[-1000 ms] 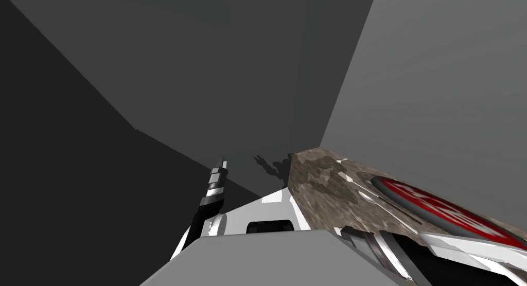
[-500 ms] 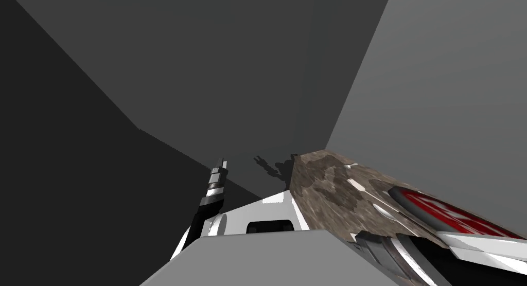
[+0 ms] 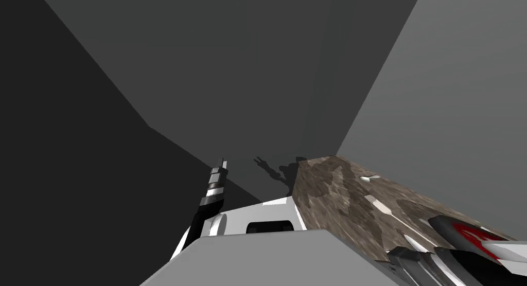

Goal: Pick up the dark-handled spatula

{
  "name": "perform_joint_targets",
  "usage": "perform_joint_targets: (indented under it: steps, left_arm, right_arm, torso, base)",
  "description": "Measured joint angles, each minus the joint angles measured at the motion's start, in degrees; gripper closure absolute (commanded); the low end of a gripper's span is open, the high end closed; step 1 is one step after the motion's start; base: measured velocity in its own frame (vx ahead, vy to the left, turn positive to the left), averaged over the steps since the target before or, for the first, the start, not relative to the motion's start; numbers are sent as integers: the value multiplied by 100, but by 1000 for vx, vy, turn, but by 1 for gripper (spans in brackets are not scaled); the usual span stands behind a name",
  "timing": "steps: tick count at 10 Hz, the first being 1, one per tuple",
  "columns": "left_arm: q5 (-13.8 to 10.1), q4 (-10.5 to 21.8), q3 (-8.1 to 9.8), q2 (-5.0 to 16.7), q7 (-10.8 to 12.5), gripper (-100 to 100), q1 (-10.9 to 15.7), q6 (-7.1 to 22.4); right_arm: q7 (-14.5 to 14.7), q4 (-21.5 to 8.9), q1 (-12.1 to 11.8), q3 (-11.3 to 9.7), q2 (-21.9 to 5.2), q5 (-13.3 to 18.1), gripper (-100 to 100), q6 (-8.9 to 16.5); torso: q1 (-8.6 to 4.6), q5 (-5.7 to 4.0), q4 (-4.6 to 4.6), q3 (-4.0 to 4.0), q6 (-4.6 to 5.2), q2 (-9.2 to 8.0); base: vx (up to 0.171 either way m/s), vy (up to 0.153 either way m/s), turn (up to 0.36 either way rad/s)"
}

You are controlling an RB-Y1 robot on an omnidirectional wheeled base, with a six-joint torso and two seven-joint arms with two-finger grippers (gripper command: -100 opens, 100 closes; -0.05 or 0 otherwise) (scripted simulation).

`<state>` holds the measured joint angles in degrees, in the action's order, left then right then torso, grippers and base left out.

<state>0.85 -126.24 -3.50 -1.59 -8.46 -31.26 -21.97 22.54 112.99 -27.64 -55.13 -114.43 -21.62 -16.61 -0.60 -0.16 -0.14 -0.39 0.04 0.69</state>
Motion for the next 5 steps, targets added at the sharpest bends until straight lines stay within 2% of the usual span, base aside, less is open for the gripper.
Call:
perform_joint_targets:
  steps: [2, 3, 4, 5]
  left_arm:
    - [0, 0, 0, 0, 0, 0, 0, 0]
    - [0, 0, 0, 0, 0, 0, 1, 0]
    - [0, 0, 1, 1, 0, 0, 0, 0]
    - [0, 0, 1, 1, 0, 0, 0, 0]
  right_arm:
    - [-25, -80, -86, -57, -186, -42, -100, 158]
    - [-65, -210, -227, -51, -298, -27, -100, 224]
    - [-44, -256, -319, -93, -399, -121, -100, 336]
    - [98, -236, -335, -225, -496, -323, -100, 483]
  torso:
    - [4, 0, 2, 6, 1, -12]
    - [-9, -2, 1, 4, -2, -7]
    - [-24, -6, 0, 2, 1, -4]
    - [-27, -8, 1, 5, 2, -10]
  base:
    - [123, -167, 200]
    - [139, -235, 221]
    - [113, -239, 177]
    - [114, -224, 163]
